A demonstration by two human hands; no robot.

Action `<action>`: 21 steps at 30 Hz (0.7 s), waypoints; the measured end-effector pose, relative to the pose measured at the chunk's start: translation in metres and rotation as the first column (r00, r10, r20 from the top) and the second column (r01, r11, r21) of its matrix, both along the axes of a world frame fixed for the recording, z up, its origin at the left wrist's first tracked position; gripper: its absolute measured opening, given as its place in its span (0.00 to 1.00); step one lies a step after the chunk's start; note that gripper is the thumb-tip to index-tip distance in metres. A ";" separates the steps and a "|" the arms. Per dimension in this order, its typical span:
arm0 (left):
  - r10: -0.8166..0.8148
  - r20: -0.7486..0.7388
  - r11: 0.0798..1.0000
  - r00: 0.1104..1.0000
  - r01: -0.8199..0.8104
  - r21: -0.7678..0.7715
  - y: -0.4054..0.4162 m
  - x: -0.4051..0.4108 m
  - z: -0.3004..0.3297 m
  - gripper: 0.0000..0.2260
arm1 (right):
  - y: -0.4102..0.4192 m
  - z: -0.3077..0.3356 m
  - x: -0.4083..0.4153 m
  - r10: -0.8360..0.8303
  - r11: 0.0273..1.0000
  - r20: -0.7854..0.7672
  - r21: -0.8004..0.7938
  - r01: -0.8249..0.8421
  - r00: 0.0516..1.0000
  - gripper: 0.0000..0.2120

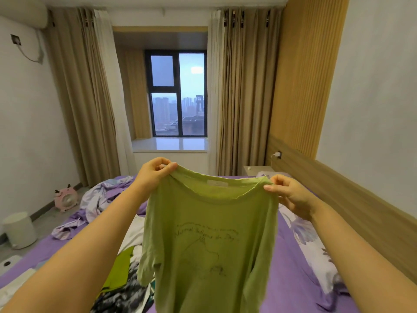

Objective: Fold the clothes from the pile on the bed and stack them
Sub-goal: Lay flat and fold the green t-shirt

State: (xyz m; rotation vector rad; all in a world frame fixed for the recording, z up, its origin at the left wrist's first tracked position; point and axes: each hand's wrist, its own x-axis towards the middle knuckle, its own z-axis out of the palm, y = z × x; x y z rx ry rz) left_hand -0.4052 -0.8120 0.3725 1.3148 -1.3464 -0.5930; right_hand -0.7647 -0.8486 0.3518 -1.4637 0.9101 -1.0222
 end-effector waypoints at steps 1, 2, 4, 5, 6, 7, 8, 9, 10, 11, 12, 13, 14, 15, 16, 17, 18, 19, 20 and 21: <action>-0.008 -0.002 1.000 1.000 0.008 -0.004 0.000 -0.001 0.002 0.07 | -0.001 0.000 -0.002 0.005 1.000 -0.014 -0.009 -0.005 1.000 0.10; -0.011 0.004 1.000 1.000 0.011 -0.004 0.000 -0.003 0.004 0.07 | 0.000 0.001 -0.003 0.006 1.000 -0.035 -0.018 -0.007 0.999 0.09; -0.016 0.048 1.000 0.999 0.015 0.013 0.001 -0.005 0.007 0.08 | -0.001 0.001 -0.006 -0.005 1.000 -0.079 -0.023 0.003 0.997 0.05; -0.031 0.077 0.999 0.997 0.029 0.036 0.002 -0.005 0.009 0.10 | -0.001 0.001 -0.007 -0.013 1.000 -0.103 -0.027 0.010 0.995 0.05; -0.063 0.100 0.996 0.993 0.056 0.071 0.003 -0.005 0.010 0.11 | 0.000 0.001 -0.009 -0.018 0.999 -0.132 -0.030 0.014 0.991 0.07; -0.115 0.104 0.988 0.988 0.103 0.114 0.005 -0.004 0.012 0.12 | 0.001 0.001 -0.010 -0.024 0.999 -0.165 -0.040 0.018 0.986 0.07; -0.185 0.089 0.973 0.979 0.169 0.159 0.009 -0.002 0.013 0.13 | 0.002 0.002 -0.011 -0.037 0.998 -0.182 -0.056 0.027 0.983 0.07; -0.259 0.071 0.949 0.963 0.240 0.203 0.012 0.001 0.014 0.14 | 0.004 0.002 -0.013 -0.056 0.996 -0.175 -0.075 0.043 0.983 0.07; -0.323 0.065 0.923 0.944 0.299 0.243 0.016 0.004 0.015 0.16 | 0.005 0.002 -0.013 -0.081 0.994 -0.139 -0.087 0.069 0.987 0.07; -0.371 0.066 0.899 0.926 0.341 0.275 0.020 0.007 0.015 0.16 | 0.007 0.003 -0.014 -0.105 0.991 -0.088 -0.093 0.097 0.991 0.08; -0.402 0.062 0.882 0.914 0.367 0.296 0.023 0.009 0.015 0.17 | 0.008 0.004 -0.015 -0.120 0.989 -0.037 -0.094 0.116 0.992 0.08; -0.414 0.050 0.873 0.909 0.380 0.306 0.025 0.011 0.015 0.16 | 0.010 0.006 -0.015 -0.118 0.989 -0.001 -0.095 0.117 0.993 0.09; -0.408 0.030 0.874 0.912 0.381 0.303 0.028 0.012 0.015 0.15 | 0.012 0.008 -0.016 -0.097 0.991 0.017 -0.094 0.098 0.995 0.09; -0.392 0.002 0.882 0.920 0.375 0.286 0.030 0.013 0.016 0.14 | 0.015 0.010 -0.016 -0.062 0.994 0.024 -0.093 0.064 0.998 0.09; -0.373 -0.034 0.893 0.927 0.368 0.260 0.032 0.013 0.016 0.11 | 0.017 0.012 -0.017 -0.024 0.995 0.030 -0.092 0.027 0.999 0.10; -0.359 -0.073 0.902 0.931 0.365 0.231 0.033 0.014 0.017 0.08 | 0.018 0.013 -0.018 0.010 0.996 0.036 -0.089 -0.007 0.999 0.11; -0.355 -0.108 0.904 0.929 0.370 0.212 0.034 0.015 0.018 0.05 | 0.018 0.013 -0.019 0.041 0.996 0.040 -0.080 -0.038 0.998 0.11; -0.357 -0.134 0.901 0.924 0.379 0.211 0.035 0.015 0.017 0.03 | 0.018 0.011 -0.020 0.062 0.996 0.035 -0.065 -0.060 0.997 0.11; -0.362 -0.150 0.892 0.920 0.389 0.229 0.036 0.015 0.015 0.03 | 0.016 0.007 -0.021 0.082 0.996 0.023 -0.045 -0.081 0.996 0.11; -0.366 -0.155 0.879 0.918 0.396 0.266 0.036 0.015 0.009 0.03 | 0.015 0.000 -0.020 0.099 0.995 -0.001 -0.020 -0.099 0.995 0.10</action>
